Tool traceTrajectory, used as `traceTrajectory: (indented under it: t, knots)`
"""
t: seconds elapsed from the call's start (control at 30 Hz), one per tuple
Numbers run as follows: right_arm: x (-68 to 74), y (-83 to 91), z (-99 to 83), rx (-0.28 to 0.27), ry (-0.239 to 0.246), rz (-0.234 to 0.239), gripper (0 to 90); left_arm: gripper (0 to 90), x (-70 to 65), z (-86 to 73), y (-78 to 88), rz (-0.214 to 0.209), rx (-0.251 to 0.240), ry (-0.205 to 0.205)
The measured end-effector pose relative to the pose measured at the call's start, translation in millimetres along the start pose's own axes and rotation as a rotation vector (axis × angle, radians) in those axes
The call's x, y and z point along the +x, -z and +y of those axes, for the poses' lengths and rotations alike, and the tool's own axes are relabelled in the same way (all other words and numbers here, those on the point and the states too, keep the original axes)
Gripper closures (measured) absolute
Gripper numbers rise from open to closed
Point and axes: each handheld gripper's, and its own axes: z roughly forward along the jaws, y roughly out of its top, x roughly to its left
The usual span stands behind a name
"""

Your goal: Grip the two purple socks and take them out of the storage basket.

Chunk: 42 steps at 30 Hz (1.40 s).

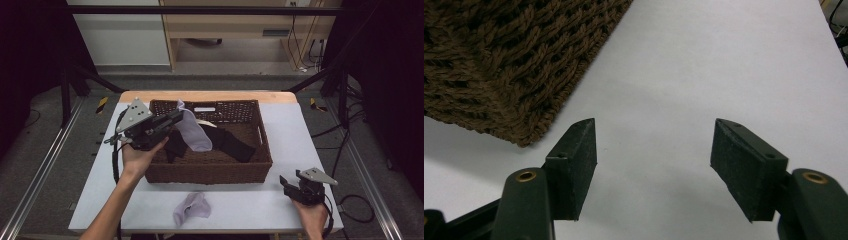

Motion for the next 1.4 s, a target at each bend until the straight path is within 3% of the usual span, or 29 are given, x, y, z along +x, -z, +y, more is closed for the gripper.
traceTrajectory:
  t: [0.23,0.63,0.77,1.03,1.2,1.4]
  knots:
    - [-0.4,0.5,-0.3,0.000,0.002,-0.004,35.1,86.7,-15.0,13.4,31.1,-0.035,-0.045,-0.027]
    - [0.0,0.8,-0.6,0.000,0.001,-0.006,35.1,86.7,-32.4,3.4,62.1,-0.084,-0.030,-0.050]
    - [0.0,0.6,-0.7,0.000,0.005,-0.006,35.1,86.7,-39.1,-9.1,67.7,-0.105,-0.005,-0.059]
    - [0.4,0.5,-1.1,0.004,0.008,-0.006,35.1,86.7,-46.6,-43.9,63.3,-0.135,0.051,-0.020]
    - [0.4,0.7,-1.4,0.005,0.009,-0.006,35.1,86.7,-50.2,-59.8,59.2,-0.134,0.083,-0.016]
    - [0.7,0.7,-1.6,0.005,0.009,-0.007,35.1,86.7,-48.7,-83.6,54.7,-0.138,0.139,0.021]
